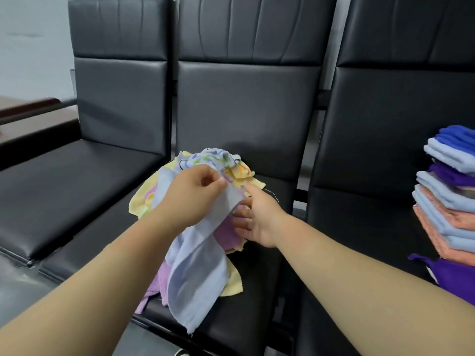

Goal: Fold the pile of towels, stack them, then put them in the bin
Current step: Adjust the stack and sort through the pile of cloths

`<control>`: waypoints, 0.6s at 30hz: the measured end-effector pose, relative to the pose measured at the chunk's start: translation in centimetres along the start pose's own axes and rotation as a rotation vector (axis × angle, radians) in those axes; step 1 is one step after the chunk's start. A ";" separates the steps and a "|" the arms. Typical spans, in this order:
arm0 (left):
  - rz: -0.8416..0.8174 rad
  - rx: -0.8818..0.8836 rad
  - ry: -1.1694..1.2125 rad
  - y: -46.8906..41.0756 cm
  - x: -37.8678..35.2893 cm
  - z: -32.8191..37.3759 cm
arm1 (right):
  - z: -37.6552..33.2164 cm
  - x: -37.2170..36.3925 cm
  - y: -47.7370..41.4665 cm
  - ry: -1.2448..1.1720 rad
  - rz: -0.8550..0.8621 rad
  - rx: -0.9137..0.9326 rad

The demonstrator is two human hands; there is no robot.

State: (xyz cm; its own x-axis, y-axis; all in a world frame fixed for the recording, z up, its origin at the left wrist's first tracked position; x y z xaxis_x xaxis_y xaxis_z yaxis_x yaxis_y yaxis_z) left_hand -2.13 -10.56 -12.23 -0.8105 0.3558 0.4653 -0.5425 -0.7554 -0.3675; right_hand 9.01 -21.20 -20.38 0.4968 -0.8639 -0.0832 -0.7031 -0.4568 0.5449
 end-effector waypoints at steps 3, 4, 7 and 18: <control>-0.097 -0.041 0.154 1.9 -0.6 2.5 | -0.7 0.5 1.0 -0.113 -0.185 -0.088; -0.142 -0.065 0.155 2.5 -0.7 3.2 | -1.1 0.7 1.3 -0.098 -0.240 -0.071; -0.263 -0.106 0.140 3.9 -0.9 4.2 | -2.5 1.5 2.0 -0.041 -0.248 0.016; -0.104 0.714 0.320 4.1 -1.5 0.4 | -10.0 7.1 7.9 0.044 0.013 0.604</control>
State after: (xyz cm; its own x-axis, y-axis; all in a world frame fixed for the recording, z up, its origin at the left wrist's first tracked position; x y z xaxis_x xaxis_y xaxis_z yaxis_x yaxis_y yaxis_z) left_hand -3.01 -14.43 -14.12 -0.8464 0.5031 0.1745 -0.4339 -0.8416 0.3216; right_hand 12.13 -28.84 -8.29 0.4981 -0.8663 -0.0380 -0.8671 -0.4974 -0.0258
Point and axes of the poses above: each hand's wrist, its own y-axis away from the middle knuckle, its own x-axis out of the back of the hand, z = x × y, the point moved 4 cm from there along -y, towards the middle knuckle, and after that the axes turned 15 degrees about z, right-handed, at the moved point
